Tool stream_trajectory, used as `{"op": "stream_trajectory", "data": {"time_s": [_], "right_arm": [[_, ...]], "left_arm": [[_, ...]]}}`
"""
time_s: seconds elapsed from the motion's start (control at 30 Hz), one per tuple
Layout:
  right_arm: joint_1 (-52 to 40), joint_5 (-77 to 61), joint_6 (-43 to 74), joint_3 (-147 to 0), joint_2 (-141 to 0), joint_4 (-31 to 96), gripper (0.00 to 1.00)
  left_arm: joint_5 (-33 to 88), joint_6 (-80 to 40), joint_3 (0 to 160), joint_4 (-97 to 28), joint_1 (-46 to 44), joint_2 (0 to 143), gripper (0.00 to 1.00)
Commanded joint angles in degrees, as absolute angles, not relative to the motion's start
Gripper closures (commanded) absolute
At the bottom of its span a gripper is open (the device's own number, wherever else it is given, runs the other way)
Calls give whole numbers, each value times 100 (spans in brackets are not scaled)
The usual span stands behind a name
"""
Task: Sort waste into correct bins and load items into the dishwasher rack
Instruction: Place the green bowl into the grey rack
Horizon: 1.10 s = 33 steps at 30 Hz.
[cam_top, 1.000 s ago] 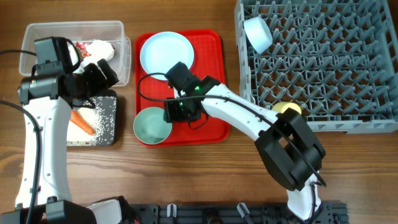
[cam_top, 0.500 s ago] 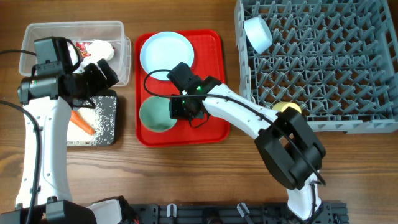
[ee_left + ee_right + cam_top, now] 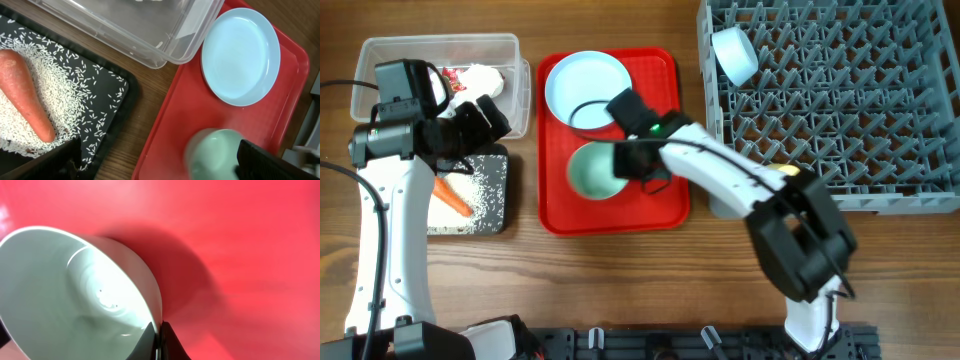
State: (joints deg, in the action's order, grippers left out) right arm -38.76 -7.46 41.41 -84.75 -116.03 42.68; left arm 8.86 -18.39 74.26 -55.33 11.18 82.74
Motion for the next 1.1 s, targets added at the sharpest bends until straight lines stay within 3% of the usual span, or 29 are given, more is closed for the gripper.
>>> {"op": "stream_trajectory", "data": {"time_s": [0.0, 0.23, 0.47, 0.77, 1.07], "right_arm": [[-3535, 1044, 3391, -8849, -10739, 4359, 96], [-3441, 4093, 1911, -8903, -9546, 4136, 96], [-3345, 7220, 189, -8792, -9553, 4287, 96], [-2958, 7194, -733, -8064, -9996, 4567, 96], [-2961, 7144, -753, -7594, -10331, 4574, 96]], "left_arm": [[939, -1890, 7456, -5535, 1149, 8326, 0], [937, -1890, 7456, -5535, 1149, 8326, 0], [939, -1890, 7456, -5535, 1149, 8326, 0], [939, -1890, 7456, -5535, 1149, 8326, 0], [937, -1890, 7456, -5535, 1149, 8326, 0]]}}
